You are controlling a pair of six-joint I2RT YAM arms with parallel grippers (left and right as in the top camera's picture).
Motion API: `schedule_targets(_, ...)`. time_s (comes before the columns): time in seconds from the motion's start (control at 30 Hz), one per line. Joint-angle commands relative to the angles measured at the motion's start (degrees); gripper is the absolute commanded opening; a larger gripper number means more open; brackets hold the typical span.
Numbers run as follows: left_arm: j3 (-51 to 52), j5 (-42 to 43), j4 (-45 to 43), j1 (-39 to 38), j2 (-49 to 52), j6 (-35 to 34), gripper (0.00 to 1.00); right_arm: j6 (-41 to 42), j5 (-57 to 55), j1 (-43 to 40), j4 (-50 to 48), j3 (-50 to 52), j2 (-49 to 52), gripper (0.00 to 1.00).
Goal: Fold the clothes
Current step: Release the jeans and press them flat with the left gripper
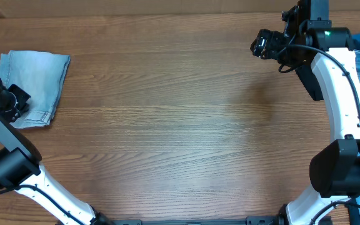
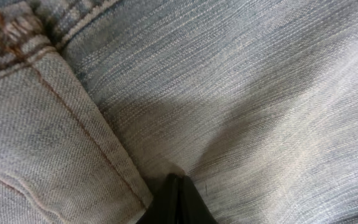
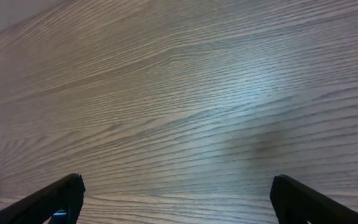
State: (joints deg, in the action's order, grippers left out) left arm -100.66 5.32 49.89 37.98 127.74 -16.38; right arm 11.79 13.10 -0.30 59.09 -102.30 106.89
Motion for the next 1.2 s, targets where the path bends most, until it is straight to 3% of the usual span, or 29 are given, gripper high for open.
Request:
schedule_targets(0.0, -0.9, 2.3, 0.2, -1.2, -7.9, -0.3, 0.04, -0.1, -0.2, -0.1, -0.3, 0.0, 0.0, 1.00)
schedule_targets(0.17, -0.9, 3.2, -4.0, -5.0, -14.1, 8.2, 0.04, -0.1, -0.2, -0.1, -0.3, 0.0, 0.0, 1.00)
schedule_targets(0.3, -0.7, 2.9, -6.1, -8.9, -12.0, 14.1, 0.04, -0.1, -0.2, -0.1, -0.3, 0.0, 0.0, 1.00)
schedule_targets(0.5, -0.7, 0.4, -7.3, -12.3, -6.9, 17.9, 0.04, -0.1, -0.2, -0.1, -0.3, 0.0, 0.0, 1.00)
schedule_targets(0.87, -0.7, 0.9, -8.2, -13.6, -0.7, 18.1, 0.07, -0.1, -0.2, -0.1, -0.3, 0.0, 0.0, 1.00)
schedule_targets(0.93, -0.7, 0.9, -8.4, -13.6, -0.8, 17.7, 0.12, -0.1, -0.2, -0.1, -0.3, 0.0, 0.0, 1.00)
schedule_targets(1.17, -0.7, 6.1, -11.2, -13.7, 0.2, 17.2, 0.13, -0.1, -0.2, -0.1, -0.3, 0.0, 0.0, 1.00)
